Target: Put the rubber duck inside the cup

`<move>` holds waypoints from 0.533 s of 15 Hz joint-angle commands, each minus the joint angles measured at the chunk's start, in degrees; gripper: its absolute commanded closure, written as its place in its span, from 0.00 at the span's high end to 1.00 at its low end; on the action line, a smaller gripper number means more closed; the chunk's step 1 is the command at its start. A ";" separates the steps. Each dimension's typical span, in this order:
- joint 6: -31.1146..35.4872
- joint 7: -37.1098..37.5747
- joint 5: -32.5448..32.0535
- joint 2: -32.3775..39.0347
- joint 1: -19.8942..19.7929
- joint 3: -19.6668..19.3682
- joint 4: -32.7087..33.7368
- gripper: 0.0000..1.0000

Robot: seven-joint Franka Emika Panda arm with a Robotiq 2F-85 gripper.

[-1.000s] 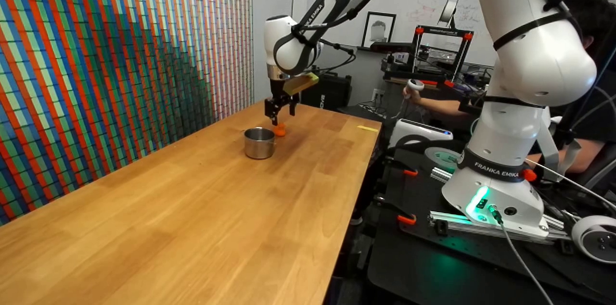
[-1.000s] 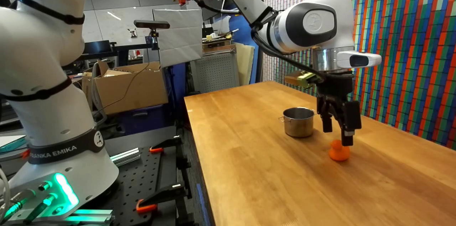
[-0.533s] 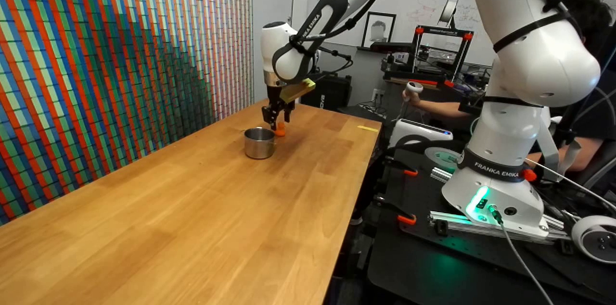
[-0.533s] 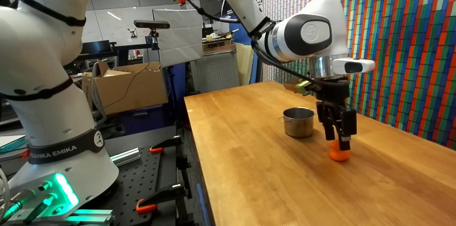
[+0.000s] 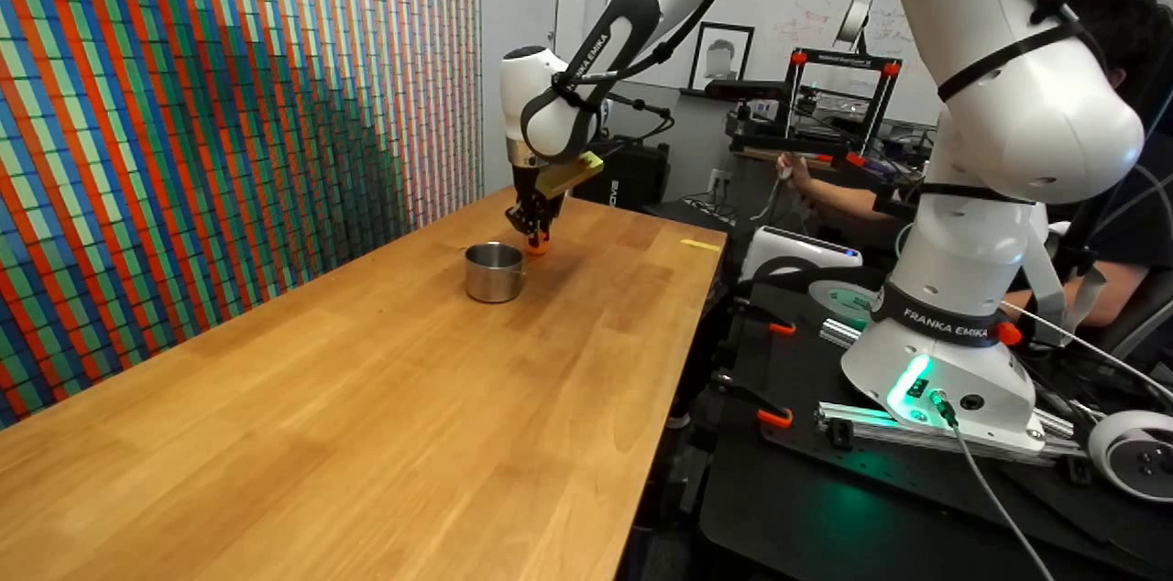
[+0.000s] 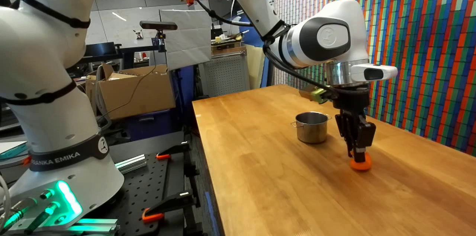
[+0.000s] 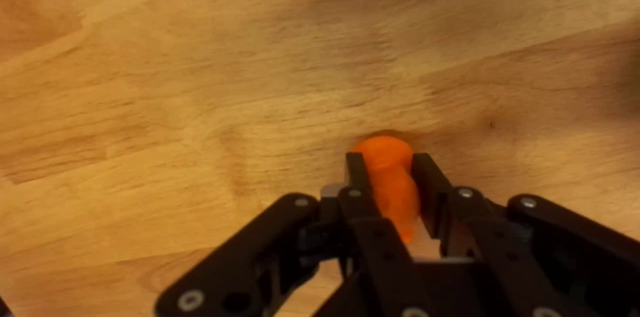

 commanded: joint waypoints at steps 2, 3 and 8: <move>-2.66 -1.78 3.86 -2.81 -0.56 2.65 1.15 0.13; -3.38 -2.83 5.49 -4.24 -0.93 4.15 1.00 0.13; -7.96 -7.01 13.96 -10.08 -1.50 10.82 1.06 0.13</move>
